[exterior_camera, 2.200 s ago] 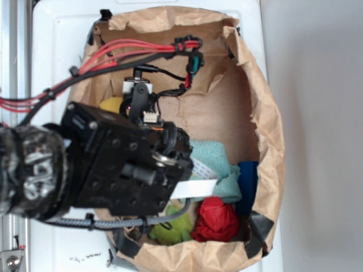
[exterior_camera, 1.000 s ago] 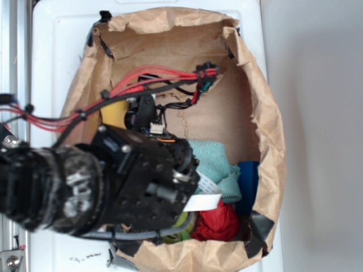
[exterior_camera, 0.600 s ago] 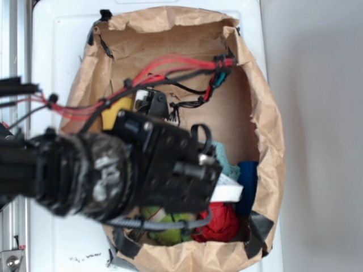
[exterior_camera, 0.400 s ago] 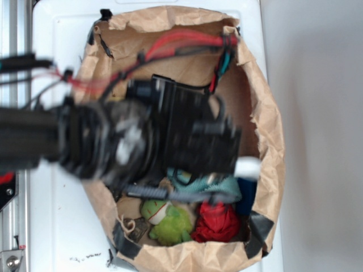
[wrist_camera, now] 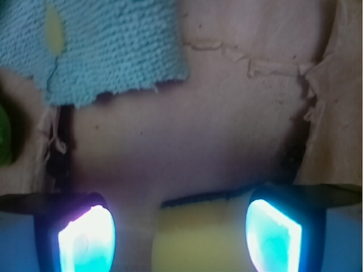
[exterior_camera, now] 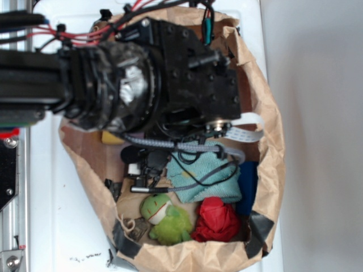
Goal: Grab the green sponge.
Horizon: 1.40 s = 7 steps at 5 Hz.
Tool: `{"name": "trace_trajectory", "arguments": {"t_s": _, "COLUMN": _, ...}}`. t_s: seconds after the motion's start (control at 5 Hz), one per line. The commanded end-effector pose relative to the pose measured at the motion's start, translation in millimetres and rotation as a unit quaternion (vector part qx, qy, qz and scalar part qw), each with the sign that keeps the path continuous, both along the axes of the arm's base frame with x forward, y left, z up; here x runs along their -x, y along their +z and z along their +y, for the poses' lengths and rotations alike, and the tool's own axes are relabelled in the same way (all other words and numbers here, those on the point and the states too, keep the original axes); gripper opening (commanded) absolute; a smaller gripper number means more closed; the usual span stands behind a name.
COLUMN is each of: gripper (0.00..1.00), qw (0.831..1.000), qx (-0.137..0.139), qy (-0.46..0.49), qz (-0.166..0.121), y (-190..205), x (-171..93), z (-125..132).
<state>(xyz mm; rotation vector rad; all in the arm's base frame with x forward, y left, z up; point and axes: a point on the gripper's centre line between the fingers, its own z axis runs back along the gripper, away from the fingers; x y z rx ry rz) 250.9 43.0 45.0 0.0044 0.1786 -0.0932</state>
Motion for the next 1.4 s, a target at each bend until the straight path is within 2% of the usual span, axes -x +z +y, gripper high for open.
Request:
{"name": "trace_trajectory", "arguments": {"t_s": 0.0, "gripper": 1.00, "qw": 1.000, "qx": -0.005, "qy": -0.002, "qz": -0.031, "y": 15, "x": 0, "z": 11}}
{"name": "trace_trajectory", "arguments": {"t_s": 0.6, "gripper": 1.00, "qw": 0.999, "qx": -0.014, "qy": 0.010, "qz": -0.037, "y": 15, "x": -8, "z": 22}}
{"name": "trace_trajectory", "arguments": {"t_s": 1.2, "gripper": 1.00, "qw": 0.999, "qx": -0.024, "qy": 0.019, "qz": -0.027, "y": 13, "x": -12, "z": 37}}
